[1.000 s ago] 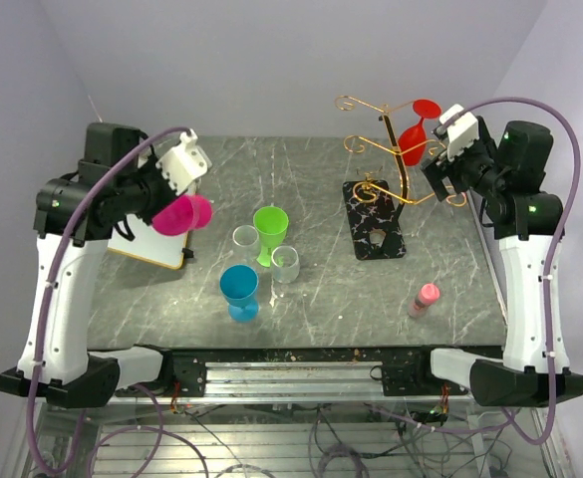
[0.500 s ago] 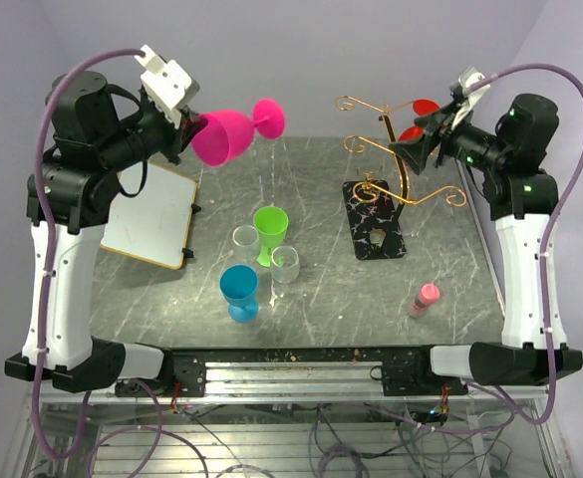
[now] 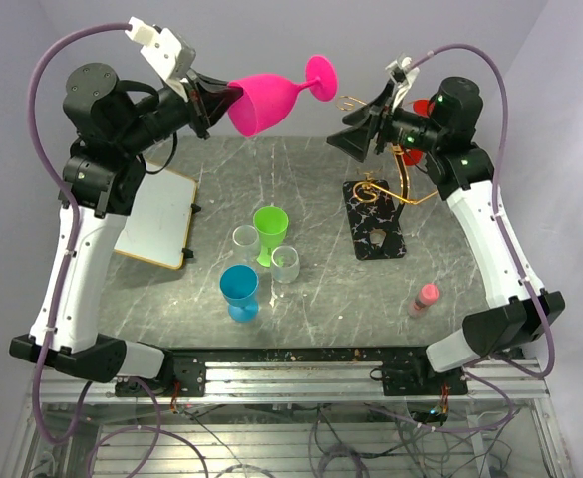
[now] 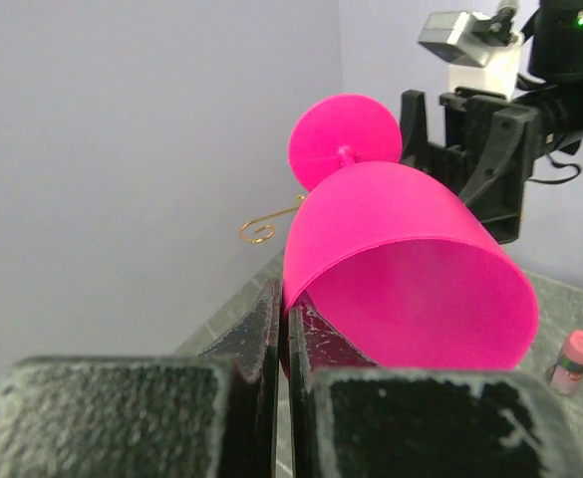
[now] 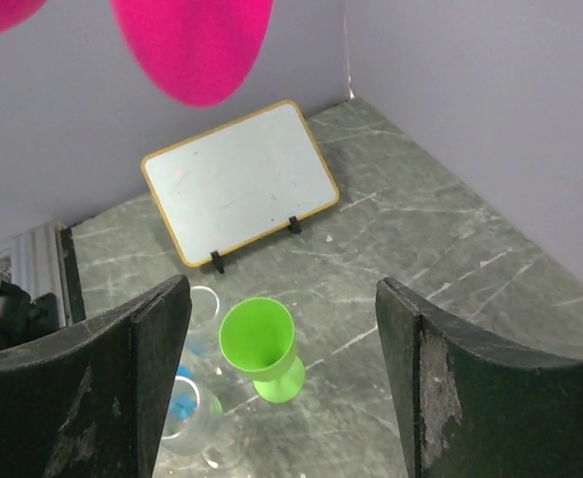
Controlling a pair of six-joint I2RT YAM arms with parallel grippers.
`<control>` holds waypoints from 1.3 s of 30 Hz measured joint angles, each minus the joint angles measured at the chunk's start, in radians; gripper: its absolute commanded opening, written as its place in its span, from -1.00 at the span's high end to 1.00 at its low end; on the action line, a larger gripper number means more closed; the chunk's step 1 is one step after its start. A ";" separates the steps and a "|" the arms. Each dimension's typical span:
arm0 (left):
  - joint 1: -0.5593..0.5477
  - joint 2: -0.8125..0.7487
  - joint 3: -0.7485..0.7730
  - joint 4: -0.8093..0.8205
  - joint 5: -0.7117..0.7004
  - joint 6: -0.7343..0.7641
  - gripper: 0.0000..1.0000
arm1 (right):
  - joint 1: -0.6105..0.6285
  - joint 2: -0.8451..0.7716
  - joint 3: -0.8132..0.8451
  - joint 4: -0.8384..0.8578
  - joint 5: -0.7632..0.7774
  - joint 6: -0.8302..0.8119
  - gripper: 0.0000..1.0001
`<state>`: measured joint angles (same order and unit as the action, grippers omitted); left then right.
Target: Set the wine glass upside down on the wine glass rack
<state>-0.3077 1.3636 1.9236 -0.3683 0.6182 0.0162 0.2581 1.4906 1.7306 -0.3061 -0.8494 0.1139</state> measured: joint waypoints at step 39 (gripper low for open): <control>-0.141 0.071 -0.029 0.022 -0.100 -0.037 0.86 | 0.050 0.008 0.075 0.005 0.238 -0.062 0.33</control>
<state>-0.4488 1.4349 1.8946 -0.3462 0.5186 -0.0208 0.3077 1.4982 1.8053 -0.3012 -0.6109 0.0521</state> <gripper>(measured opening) 0.084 0.320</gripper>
